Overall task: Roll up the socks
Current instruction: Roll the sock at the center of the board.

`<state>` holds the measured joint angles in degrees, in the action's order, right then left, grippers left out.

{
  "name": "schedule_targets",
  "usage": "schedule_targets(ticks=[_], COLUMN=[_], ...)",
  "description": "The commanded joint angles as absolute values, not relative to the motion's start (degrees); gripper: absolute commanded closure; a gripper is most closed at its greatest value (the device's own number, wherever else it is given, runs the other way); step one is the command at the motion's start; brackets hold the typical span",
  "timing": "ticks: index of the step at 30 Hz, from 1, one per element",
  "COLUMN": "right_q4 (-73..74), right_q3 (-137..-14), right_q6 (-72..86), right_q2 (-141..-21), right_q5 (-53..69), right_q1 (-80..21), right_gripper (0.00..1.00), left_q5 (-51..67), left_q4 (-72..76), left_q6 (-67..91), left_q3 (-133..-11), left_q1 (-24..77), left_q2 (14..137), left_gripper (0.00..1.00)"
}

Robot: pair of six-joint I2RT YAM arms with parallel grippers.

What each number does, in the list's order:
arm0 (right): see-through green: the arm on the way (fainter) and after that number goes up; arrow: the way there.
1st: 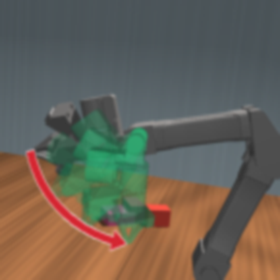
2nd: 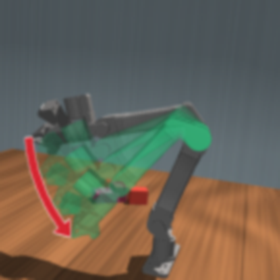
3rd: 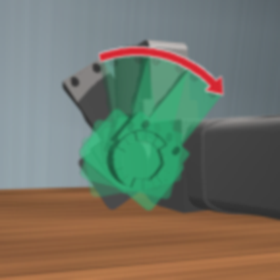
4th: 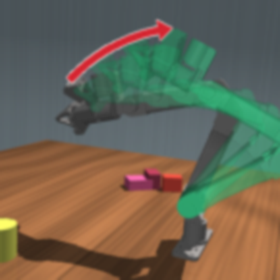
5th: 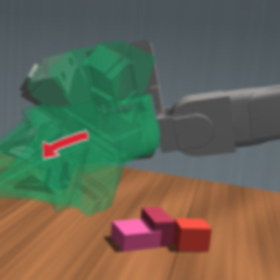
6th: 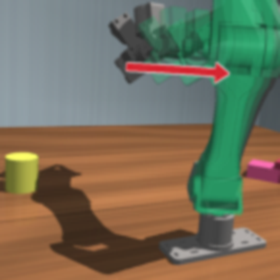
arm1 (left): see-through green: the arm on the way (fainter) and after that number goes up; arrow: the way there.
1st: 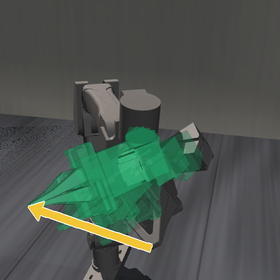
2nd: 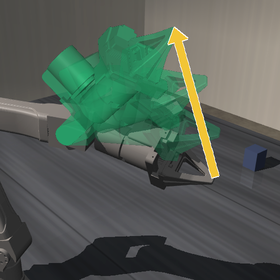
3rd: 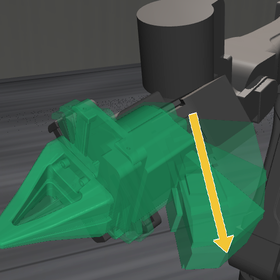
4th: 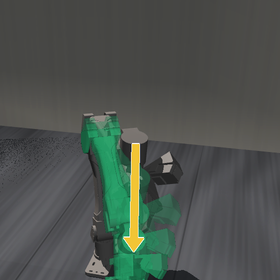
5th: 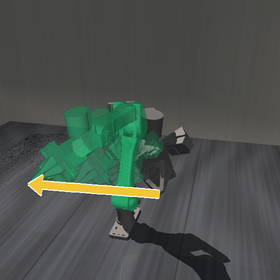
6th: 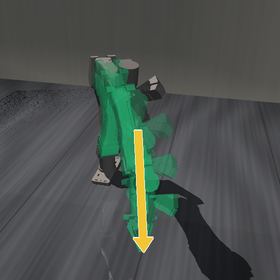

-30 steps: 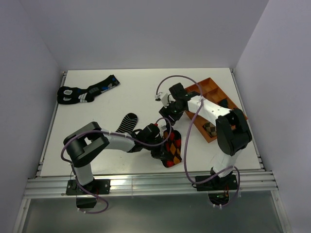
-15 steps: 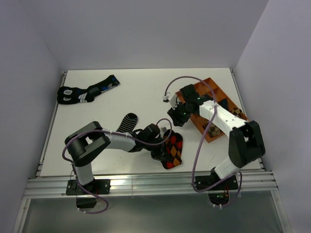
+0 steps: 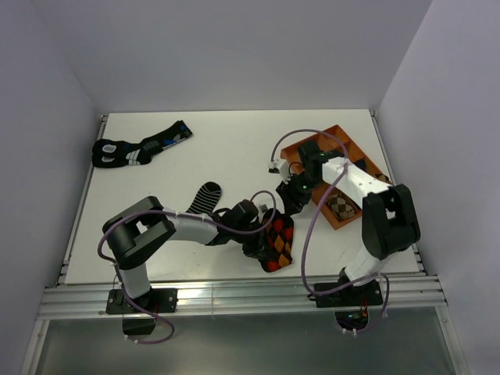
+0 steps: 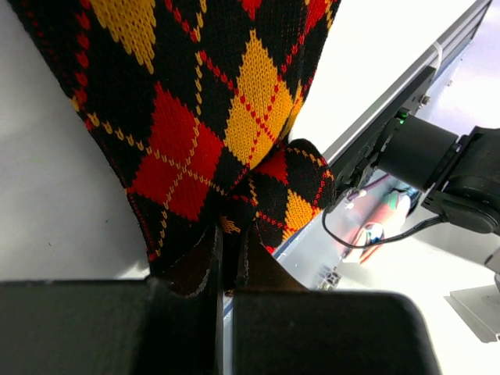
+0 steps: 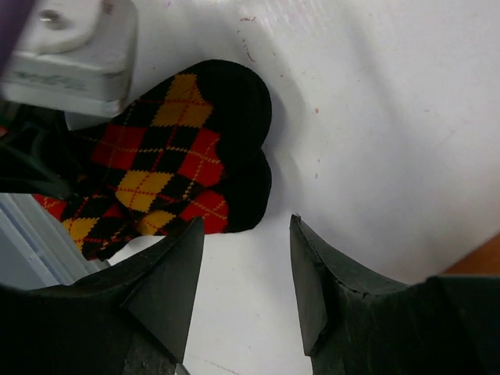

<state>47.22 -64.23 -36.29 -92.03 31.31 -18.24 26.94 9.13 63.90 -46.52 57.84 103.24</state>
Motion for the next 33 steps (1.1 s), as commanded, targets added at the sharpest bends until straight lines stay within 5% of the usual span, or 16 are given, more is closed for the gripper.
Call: schedule_targets(ticks=[1,18,25,33], right_q4=[49.83,42.89,42.37,43.77], right_q3=[-68.72,-74.0,-73.3,-72.42], right_q6=[-37.71,-31.29,-30.76,-30.59], right_q2=[-95.0,-106.96,-104.95,-98.1], right_q5=[34.45,30.41,31.03,30.41], right_q1=[-18.89,-23.73,-23.73,-23.64], right_gripper=[0.44,0.44,0.68,0.76], left_q5=[20.22,18.46,18.02,18.02], left_q4=[0.7,1.49,1.05,1.85], left_q6=[62.14,62.58,62.58,63.02], left_q3=[-45.35,-45.35,-45.88,-45.7], left_q1=[58.97,60.47,60.73,61.0], left_q2=[102.83,102.3,102.39,103.01], left_gripper=[1.0,1.0,1.0,1.0])
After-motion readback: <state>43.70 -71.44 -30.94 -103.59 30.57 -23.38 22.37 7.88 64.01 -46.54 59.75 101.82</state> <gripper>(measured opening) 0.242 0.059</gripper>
